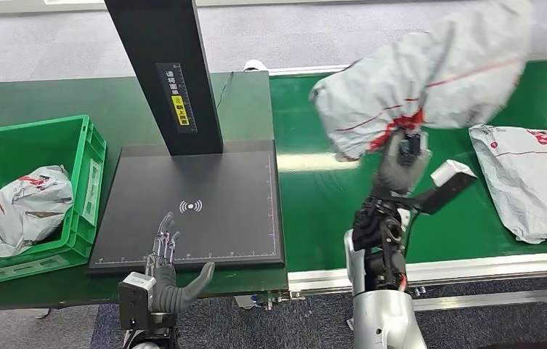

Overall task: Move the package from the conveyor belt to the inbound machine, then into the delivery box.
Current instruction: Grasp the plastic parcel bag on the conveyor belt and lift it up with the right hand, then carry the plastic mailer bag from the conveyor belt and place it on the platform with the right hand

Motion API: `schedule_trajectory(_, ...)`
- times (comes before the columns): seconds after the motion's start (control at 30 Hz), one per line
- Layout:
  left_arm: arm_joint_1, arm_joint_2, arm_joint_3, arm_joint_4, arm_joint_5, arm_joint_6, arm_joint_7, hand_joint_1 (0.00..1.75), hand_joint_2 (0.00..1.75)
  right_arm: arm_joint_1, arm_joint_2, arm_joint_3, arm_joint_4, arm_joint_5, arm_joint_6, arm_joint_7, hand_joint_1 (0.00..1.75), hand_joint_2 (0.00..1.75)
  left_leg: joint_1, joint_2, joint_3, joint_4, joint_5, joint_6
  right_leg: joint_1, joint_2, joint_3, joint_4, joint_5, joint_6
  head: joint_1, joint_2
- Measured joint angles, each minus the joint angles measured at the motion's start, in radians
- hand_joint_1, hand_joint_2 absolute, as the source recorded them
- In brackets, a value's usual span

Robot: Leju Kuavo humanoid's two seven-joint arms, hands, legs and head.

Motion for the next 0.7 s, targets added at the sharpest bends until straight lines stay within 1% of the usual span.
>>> schedule_trajectory(0.07, -0.001, -0.002, 0.003, 0.0, 0.0, -0.001, 0.0, 0.0, 1.75, -0.015, 0.003, 0.06, 0.041, 0.004, 0.009, -0.002, 1.75, 1.75, 0.0, -0.002, 0.0, 0.0, 0.001, 0.0, 0.0, -0.002, 0.0, 0.0, 0.0, 0.0, 0.0, 0.0)
schedule_trajectory(0.17, -0.001, -0.003, 0.007, 0.0, -0.001, -0.001, -0.001, 0.0, 1.75, -0.033, 0.003, 0.11, 0.09, 0.001, 0.014, -0.014, 1.75, 1.75, 0.0, -0.003, -0.001, 0.0, 0.001, 0.0, 0.0, -0.003, 0.0, 0.0, 0.0, 0.0, 0.0, 0.0)
schedule_trajectory(0.23, -0.001, -0.003, 0.008, 0.0, -0.003, -0.002, -0.001, 0.0, 1.75, -0.043, 0.002, 0.131, 0.121, 0.012, 0.035, 0.012, 1.75, 1.75, 0.0, -0.002, -0.001, 0.0, 0.001, 0.0, 0.0, -0.002, 0.0, 0.0, 0.0, 0.0, 0.0, 0.0)
schedule_trajectory(0.3, -0.002, -0.003, 0.009, 0.0, -0.006, -0.003, -0.001, 0.0, 1.75, -0.054, 0.004, 0.16, 0.165, 0.043, 0.052, 0.065, 1.75, 1.75, 0.0, -0.002, -0.001, 0.0, 0.001, 0.0, 0.0, -0.002, 0.0, 0.0, 0.0, 0.0, 0.0, 0.0)
schedule_trajectory(0.37, -0.004, -0.003, 0.01, 0.0, -0.007, -0.003, 0.0, 0.0, 1.75, -0.065, 0.009, 0.201, 0.22, 0.064, 0.033, 0.103, 1.75, 1.75, 0.0, -0.002, -0.001, 0.0, 0.001, 0.0, 0.0, -0.002, -0.001, 0.0, 0.0, 0.0, 0.0, 0.0)
schedule_trajectory(0.47, -0.005, -0.003, 0.011, -0.001, -0.008, -0.003, 0.005, 0.0, 1.75, -0.071, 0.015, 0.286, 0.299, 0.018, -0.031, 0.142, 1.75, 1.75, 0.0, -0.003, -0.002, 0.0, 0.001, 0.0, 0.0, -0.003, -0.001, 0.0, 0.0, 0.0, 0.0, 0.0)
schedule_trajectory(0.57, -0.005, -0.003, 0.012, -0.001, -0.008, -0.003, 0.008, 0.0, 1.75, -0.07, 0.015, 0.364, 0.35, -0.015, -0.055, 0.155, 1.75, 1.75, 0.0, -0.003, -0.002, 0.0, 0.001, 0.0, 0.0, -0.003, -0.002, 0.0, 0.0, 0.0, 0.0, 0.0)
schedule_trajectory(0.7, -0.005, -0.004, 0.013, -0.001, -0.01, 0.009, 0.015, 0.0, 1.75, -0.069, 0.015, 0.424, 0.393, -0.021, -0.089, 0.213, 1.75, 1.75, 0.0, -0.003, -0.003, 0.0, 0.001, 0.0, 0.0, -0.003, -0.002, 0.0, 0.0, 0.0, 0.0, 0.0)
